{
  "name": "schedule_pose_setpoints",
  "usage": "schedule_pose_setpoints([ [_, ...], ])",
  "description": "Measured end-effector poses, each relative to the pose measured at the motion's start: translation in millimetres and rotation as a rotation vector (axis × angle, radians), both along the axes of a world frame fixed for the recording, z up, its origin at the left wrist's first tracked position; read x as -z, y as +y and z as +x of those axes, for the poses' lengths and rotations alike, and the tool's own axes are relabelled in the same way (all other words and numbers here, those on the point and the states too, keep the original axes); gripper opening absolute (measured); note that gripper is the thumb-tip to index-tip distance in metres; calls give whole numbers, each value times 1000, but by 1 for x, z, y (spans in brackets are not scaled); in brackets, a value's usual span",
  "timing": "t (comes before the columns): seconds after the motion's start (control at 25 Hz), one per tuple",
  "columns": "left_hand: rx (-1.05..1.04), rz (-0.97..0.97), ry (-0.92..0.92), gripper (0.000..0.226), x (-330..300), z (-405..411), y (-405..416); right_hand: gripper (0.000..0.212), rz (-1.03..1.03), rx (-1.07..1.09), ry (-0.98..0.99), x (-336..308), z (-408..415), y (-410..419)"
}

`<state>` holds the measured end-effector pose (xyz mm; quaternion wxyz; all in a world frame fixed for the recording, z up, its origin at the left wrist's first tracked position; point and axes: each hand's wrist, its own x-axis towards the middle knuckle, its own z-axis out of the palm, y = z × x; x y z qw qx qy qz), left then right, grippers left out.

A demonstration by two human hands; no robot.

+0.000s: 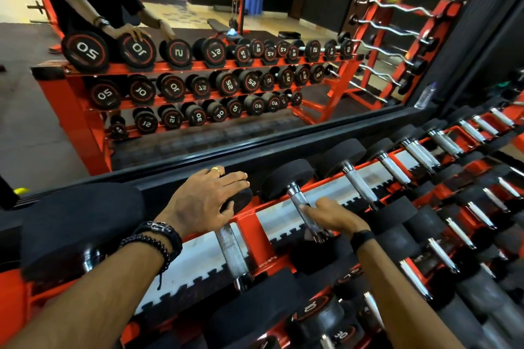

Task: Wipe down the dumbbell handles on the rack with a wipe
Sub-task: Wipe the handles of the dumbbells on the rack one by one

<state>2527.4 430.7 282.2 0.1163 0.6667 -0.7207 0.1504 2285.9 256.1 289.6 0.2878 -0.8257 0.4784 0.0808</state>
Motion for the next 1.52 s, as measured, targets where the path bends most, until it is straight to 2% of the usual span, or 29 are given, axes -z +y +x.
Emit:
schedule_pose_setpoints([
  [0.08, 1, 2, -2, 51, 0, -1, 1, 68, 120, 41, -63, 3, -4, -2],
  [0.12, -4, 2, -11, 51, 0, -1, 1, 71, 135, 58, -79, 4, -6, -3],
  [0.24, -9, 6, -8, 51, 0, 0, 0, 60, 80, 89, -74, 2, -3, -7],
  [0.28, -1, -1, -5, 51, 0, 1, 0, 64, 87, 84, -79, 0, -3, -5],
  [0.4, -3, -3, -18, 51, 0, -1, 0, 104, 228, 48, -65, 6, -7, -8],
  [0.44, -7, -6, -25, 51, 0, -1, 0, 104, 238, 22, -55, 0, -7, -7],
  [0.6, 18, -22, -3, 50, 1, 1, -2, 70, 122, 42, -11, -3, 2, -5],
  [0.72, 0, -28, -22, 50, 0, 0, 0, 71, 230, 65, 4, 13, 4, -7],
  [0.88, 3, -7, -17, 51, 0, -1, 0, 42, 91, 82, 62, 17, 7, -4],
  [1.04, -19, -3, -22, 51, -2, -2, 2, 50, -16, 35, 78, 23, 2, -4],
  [1.2, -26, 11, -23, 52, -1, -1, 2, 68, 62, 29, -22, 20, -10, -17],
  [1.44, -33, 13, -25, 51, 0, -1, 2, 35, 70, -85, 43, 9, -7, -24],
  [1.52, -37, 11, -28, 51, 1, 0, 1, 34, 70, -77, 47, 10, -7, -26],
])
